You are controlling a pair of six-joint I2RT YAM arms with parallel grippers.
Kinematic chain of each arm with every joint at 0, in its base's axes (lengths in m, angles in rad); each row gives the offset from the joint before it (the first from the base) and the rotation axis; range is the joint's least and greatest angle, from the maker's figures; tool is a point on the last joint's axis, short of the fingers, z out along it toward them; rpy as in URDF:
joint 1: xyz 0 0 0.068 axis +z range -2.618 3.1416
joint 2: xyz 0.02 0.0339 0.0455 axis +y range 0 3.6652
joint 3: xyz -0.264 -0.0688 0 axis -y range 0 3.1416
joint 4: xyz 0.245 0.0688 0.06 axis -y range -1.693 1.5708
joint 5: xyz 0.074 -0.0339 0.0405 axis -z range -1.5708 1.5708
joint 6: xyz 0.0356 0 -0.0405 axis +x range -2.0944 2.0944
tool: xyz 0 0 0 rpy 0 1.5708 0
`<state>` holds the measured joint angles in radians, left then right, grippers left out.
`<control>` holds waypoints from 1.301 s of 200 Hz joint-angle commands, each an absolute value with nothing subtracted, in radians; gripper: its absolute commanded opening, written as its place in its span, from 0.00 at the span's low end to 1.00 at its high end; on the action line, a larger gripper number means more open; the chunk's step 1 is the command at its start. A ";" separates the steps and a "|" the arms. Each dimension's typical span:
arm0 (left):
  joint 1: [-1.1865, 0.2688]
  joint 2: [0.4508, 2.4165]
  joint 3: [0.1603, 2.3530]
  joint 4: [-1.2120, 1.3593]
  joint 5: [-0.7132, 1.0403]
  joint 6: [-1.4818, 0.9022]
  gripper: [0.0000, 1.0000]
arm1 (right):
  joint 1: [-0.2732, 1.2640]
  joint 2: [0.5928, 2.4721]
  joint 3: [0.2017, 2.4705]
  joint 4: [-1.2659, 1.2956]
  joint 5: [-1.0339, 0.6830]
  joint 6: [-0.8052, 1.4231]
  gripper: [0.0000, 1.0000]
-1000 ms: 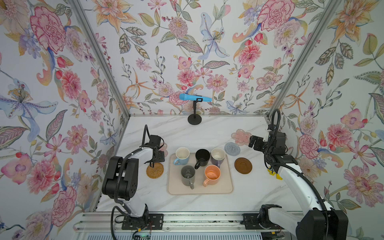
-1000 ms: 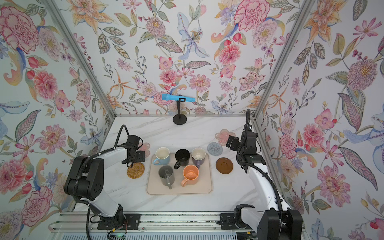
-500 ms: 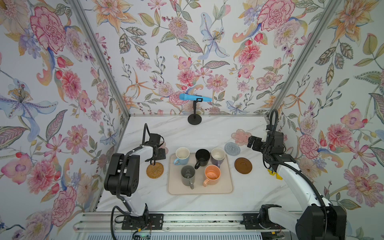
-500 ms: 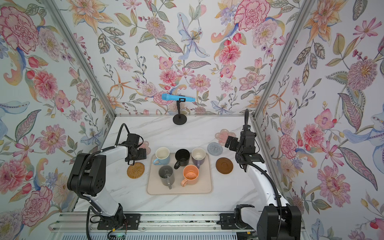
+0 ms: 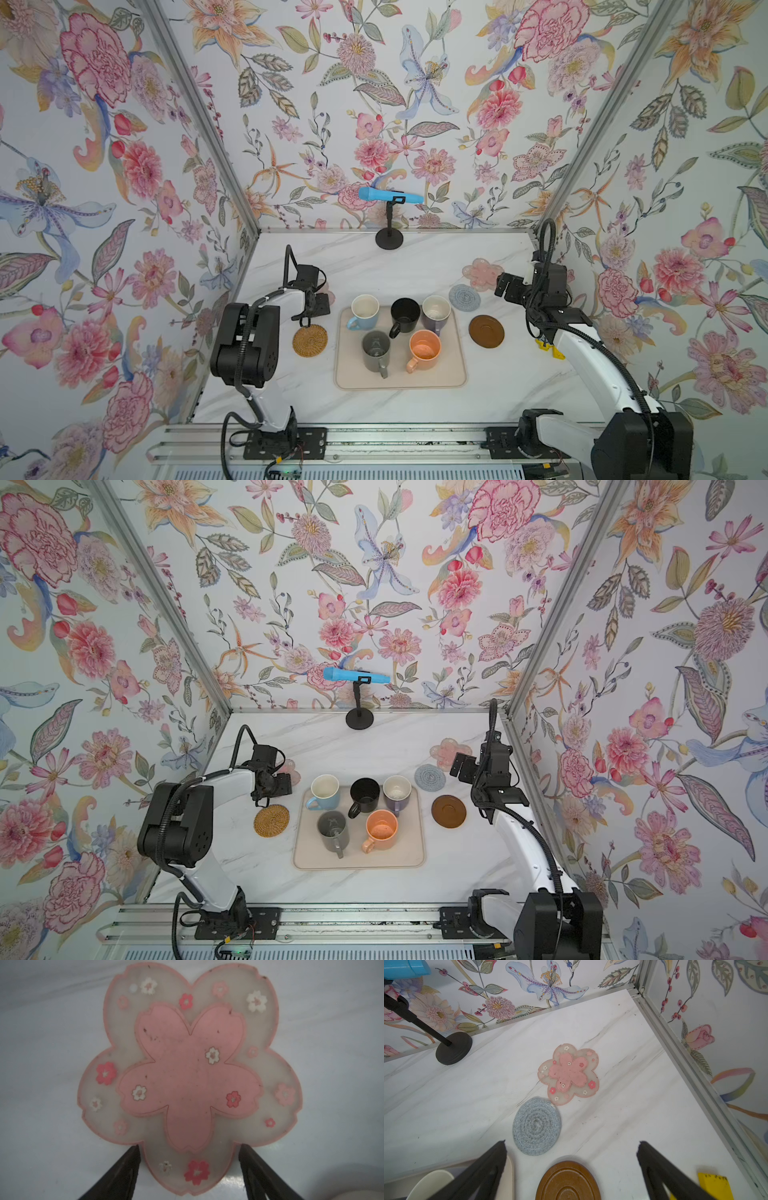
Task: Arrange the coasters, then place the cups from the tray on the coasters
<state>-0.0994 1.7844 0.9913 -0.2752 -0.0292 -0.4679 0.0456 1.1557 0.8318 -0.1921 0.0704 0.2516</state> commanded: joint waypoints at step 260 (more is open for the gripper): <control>-0.036 2.135 1.386 -0.417 -0.076 -0.421 0.76 | 0.052 1.161 0.888 -0.257 0.097 0.262 0.99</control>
